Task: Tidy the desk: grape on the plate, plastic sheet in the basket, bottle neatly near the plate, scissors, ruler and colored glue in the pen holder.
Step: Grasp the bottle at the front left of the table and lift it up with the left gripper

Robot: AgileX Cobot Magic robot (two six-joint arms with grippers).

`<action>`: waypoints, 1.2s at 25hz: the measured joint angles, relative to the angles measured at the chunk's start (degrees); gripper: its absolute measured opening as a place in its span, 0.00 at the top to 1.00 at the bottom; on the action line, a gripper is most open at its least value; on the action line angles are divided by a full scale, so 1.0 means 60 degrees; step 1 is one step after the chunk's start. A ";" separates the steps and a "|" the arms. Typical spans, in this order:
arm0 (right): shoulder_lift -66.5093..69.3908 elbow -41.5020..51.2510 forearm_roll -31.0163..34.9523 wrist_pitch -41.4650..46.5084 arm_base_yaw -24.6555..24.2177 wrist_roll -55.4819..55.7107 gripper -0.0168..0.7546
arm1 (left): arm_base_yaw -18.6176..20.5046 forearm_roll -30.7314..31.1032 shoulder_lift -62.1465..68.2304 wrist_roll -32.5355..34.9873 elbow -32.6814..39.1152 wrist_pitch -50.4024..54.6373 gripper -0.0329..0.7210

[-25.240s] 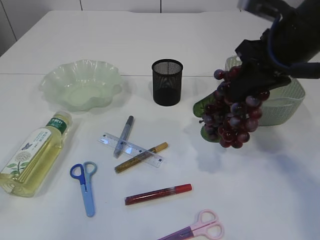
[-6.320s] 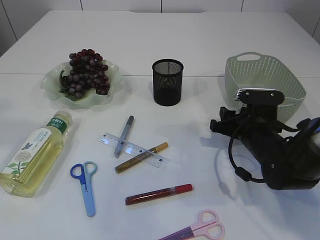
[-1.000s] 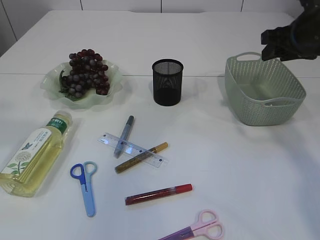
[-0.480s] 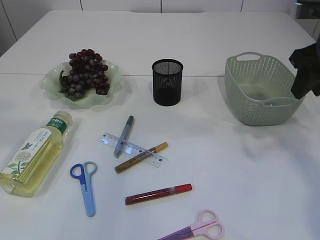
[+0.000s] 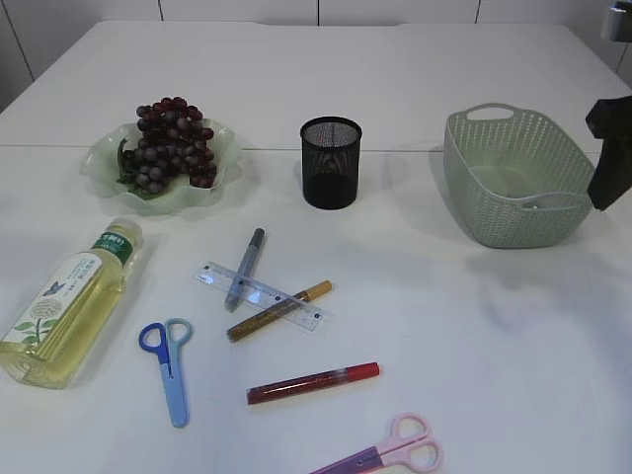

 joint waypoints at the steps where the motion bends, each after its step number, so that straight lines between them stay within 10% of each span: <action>1: -0.0184 0.0194 0.0051 0.0000 0.0000 0.0046 0.40 | 0.0000 0.0238 0.0118 -0.0087 0.0000 0.0015 0.45; 8: -0.1747 0.0807 0.0679 0.0071 0.0000 0.0237 0.30 | 0.0000 0.0939 0.1730 -0.0615 0.0000 -0.0002 0.27; 30: -0.3870 0.0807 0.1420 0.0254 0.0000 0.0270 0.30 | 0.0000 0.2615 0.6755 -0.1001 0.0000 -0.0304 0.18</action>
